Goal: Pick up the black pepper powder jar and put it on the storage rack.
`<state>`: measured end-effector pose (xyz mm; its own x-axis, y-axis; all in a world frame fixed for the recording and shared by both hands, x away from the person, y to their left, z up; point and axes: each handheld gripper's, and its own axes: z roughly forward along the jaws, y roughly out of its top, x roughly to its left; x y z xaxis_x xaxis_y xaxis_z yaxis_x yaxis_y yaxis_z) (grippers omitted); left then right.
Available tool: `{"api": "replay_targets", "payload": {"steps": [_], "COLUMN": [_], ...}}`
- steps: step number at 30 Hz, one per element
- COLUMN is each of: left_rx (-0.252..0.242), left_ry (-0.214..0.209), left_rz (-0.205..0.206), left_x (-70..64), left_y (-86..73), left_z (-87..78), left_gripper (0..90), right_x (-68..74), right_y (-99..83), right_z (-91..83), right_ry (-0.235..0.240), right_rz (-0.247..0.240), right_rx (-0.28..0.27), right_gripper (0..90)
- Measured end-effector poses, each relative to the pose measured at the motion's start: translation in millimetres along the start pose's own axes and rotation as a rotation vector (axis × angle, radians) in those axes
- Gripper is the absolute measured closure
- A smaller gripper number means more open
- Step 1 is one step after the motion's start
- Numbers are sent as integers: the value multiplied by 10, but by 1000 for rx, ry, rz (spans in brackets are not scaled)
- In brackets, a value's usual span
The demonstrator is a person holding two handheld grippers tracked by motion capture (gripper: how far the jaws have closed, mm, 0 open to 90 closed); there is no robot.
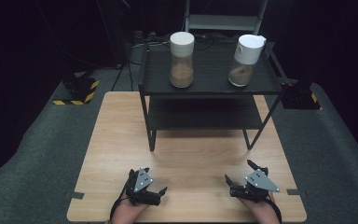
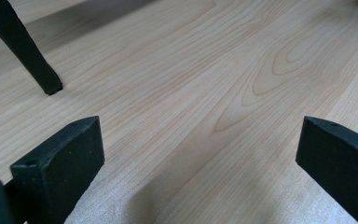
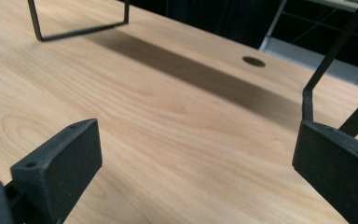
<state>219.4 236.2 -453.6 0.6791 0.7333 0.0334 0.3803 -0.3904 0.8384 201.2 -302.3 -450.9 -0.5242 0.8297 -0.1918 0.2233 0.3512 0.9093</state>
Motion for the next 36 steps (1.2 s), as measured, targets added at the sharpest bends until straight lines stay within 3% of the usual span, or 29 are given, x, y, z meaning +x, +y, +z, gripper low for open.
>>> {"api": "replay_targets", "payload": {"steps": [10, 15, 36], "left_rx": [4, 8, 18], "left_ry": [-7, -3, 12], "left_rz": [11, 9, 30], "left_x": [3, -4, -48], "left_y": [8, 15, 33], "left_z": [2, 8, 13], "left_gripper": [12, 12, 12], "right_x": [49, 90, 49], "right_y": [-18, 17, 20], "right_z": [35, 31, 20], "right_ry": [1, -24, -17], "right_rz": [-34, -56, -43], "right_rx": [88, 121, 129], "right_gripper": [5, 5, 5]}}
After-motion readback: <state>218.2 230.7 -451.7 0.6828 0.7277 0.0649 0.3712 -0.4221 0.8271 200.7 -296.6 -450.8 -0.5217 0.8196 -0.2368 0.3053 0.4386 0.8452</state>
